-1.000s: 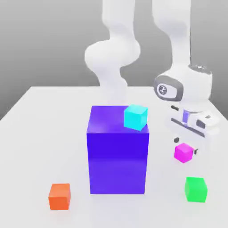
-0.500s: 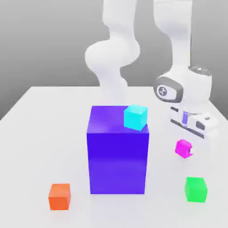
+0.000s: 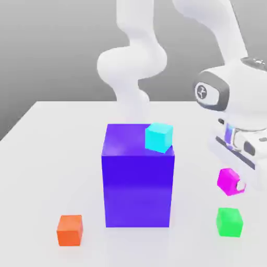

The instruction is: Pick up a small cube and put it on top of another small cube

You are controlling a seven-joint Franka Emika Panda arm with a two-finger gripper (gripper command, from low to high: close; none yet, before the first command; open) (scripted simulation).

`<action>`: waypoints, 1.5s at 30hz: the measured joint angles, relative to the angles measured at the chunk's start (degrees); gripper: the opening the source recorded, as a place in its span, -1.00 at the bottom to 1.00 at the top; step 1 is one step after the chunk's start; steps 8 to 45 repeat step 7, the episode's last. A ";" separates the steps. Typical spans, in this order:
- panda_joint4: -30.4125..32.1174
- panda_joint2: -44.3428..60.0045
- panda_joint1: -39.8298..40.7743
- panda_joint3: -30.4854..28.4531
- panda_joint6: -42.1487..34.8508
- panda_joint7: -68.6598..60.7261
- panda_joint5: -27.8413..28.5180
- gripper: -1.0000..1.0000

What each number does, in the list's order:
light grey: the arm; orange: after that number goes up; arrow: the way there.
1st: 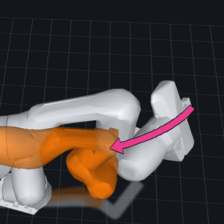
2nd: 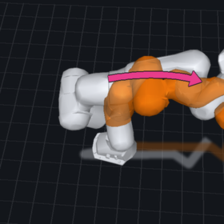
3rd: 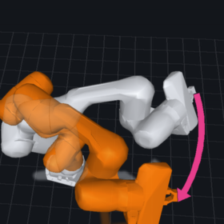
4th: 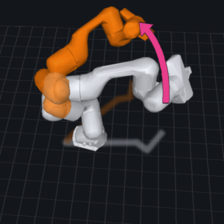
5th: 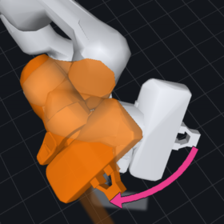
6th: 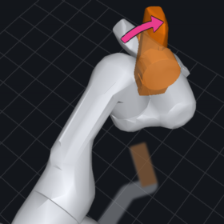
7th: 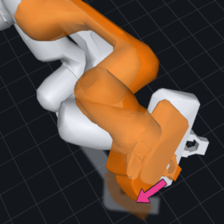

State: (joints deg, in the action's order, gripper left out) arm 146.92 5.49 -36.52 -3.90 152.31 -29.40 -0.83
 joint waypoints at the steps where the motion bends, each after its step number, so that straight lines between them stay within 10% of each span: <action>1: -0.45 1.75 0.12 0.12 1.31 -0.25 -0.33 -1.00; 3: -0.91 5.59 0.35 0.41 4.69 -0.72 -1.00 -1.00; 4: -1.05 7.57 0.50 0.59 6.50 -0.95 -1.32 1.00; 45: -1.05 7.57 0.50 0.59 6.50 -0.95 -1.32 1.00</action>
